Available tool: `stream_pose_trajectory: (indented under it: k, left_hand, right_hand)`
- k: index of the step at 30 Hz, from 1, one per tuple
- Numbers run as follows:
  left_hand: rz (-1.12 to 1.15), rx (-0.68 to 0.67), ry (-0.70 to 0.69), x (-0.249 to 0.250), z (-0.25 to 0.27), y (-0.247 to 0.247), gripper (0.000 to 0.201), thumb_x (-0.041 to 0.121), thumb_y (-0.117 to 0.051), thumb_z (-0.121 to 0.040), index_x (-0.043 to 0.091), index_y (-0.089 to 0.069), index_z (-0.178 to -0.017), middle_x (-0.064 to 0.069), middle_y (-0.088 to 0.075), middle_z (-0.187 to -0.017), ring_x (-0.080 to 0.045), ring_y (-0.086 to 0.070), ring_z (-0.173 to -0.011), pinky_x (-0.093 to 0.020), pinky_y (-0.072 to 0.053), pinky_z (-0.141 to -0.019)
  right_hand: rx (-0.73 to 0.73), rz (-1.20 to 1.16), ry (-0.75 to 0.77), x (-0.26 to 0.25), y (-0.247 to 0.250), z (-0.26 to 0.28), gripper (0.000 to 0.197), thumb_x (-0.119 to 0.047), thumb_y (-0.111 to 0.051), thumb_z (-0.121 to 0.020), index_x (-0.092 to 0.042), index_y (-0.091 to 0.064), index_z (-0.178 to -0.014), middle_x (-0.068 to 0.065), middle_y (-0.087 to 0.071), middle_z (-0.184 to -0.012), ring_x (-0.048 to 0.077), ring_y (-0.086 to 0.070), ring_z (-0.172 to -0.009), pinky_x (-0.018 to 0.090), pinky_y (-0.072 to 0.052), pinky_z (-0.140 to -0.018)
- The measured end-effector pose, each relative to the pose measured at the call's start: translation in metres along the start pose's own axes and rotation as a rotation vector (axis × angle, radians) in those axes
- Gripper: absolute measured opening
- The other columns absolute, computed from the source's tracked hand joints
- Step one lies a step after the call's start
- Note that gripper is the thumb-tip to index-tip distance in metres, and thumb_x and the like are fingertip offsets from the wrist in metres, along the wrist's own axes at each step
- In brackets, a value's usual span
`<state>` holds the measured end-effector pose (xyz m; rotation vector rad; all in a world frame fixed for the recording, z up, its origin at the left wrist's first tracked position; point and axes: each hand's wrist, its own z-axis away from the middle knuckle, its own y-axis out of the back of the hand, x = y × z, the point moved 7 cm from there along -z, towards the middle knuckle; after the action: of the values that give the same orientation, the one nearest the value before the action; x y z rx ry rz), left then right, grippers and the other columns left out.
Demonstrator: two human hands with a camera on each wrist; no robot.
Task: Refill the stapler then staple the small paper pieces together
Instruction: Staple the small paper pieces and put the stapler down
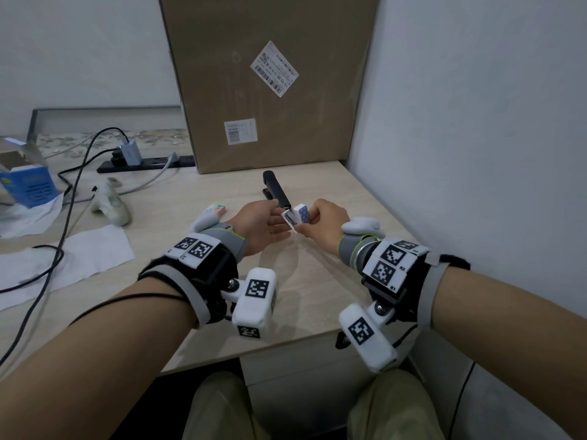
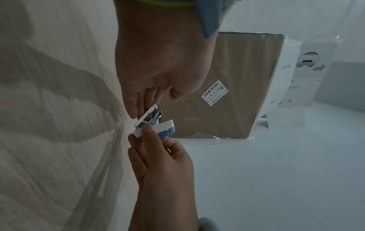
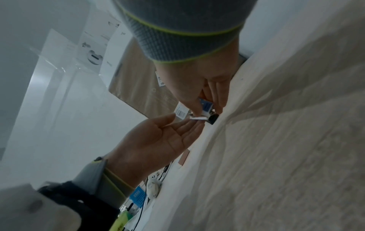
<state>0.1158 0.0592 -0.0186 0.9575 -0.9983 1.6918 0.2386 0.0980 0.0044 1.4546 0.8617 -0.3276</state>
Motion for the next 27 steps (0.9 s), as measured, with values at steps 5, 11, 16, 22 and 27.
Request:
stream_pose_trajectory:
  k: [5, 11, 16, 22, 27]
  left_hand:
    - [0.025, -0.026, -0.059, 0.004, -0.003, -0.003, 0.029, 0.024, -0.034, -0.099, 0.006, -0.055, -0.089, -0.009, -0.061, -0.086, -0.019, -0.057, -0.077, -0.029, -0.047, -0.079]
    - [-0.037, -0.097, -0.131, 0.004, -0.001, -0.008, 0.024, 0.025, -0.053, -0.091, 0.009, -0.058, -0.109, -0.002, -0.066, -0.098, -0.014, -0.061, -0.084, -0.026, -0.047, -0.081]
    - [-0.254, -0.050, -0.233, 0.008, -0.001, -0.009, 0.045, 0.030, -0.069, -0.082, 0.006, -0.061, -0.118, -0.009, -0.068, -0.112, -0.016, -0.063, -0.093, -0.032, -0.046, -0.094]
    - [-0.271, 0.036, -0.325, 0.018, 0.001, -0.006, 0.015, 0.017, -0.063, -0.086, 0.003, -0.066, -0.090, -0.013, -0.064, -0.084, -0.020, -0.060, -0.076, -0.025, -0.053, -0.077]
    - [-0.292, -0.034, -0.301, 0.016, 0.005, -0.009, 0.026, 0.016, -0.058, -0.090, -0.003, -0.064, -0.107, -0.019, -0.065, -0.099, -0.024, -0.062, -0.091, -0.028, -0.050, -0.090]
  right_hand:
    - [0.015, 0.023, 0.012, 0.001, 0.000, -0.003, 0.038, -0.032, -0.073, -0.075, -0.024, -0.038, -0.062, 0.005, -0.064, -0.084, 0.024, -0.058, -0.077, 0.033, -0.044, -0.068]
    - [0.055, -0.028, 0.026, -0.003, 0.006, -0.001, 0.036, -0.033, -0.074, -0.074, -0.024, -0.041, -0.062, 0.011, -0.071, -0.089, 0.028, -0.066, -0.084, 0.037, -0.050, -0.073]
    - [0.023, -0.046, 0.054, -0.005, 0.005, 0.001, 0.034, -0.036, -0.073, -0.075, -0.025, -0.043, -0.061, 0.010, -0.073, -0.085, 0.027, -0.068, -0.081, 0.040, -0.055, -0.075]
    - [-0.075, -0.278, 0.004, 0.002, 0.000, -0.002, 0.020, -0.030, -0.070, -0.080, -0.018, -0.057, -0.072, 0.009, -0.073, -0.084, 0.021, -0.073, -0.078, 0.043, -0.059, -0.081]
    - [-0.333, -0.493, -0.098, 0.008, -0.005, 0.005, 0.014, -0.028, -0.058, -0.092, -0.016, -0.063, -0.092, 0.009, -0.067, -0.104, 0.018, -0.065, -0.093, 0.026, -0.052, -0.076]
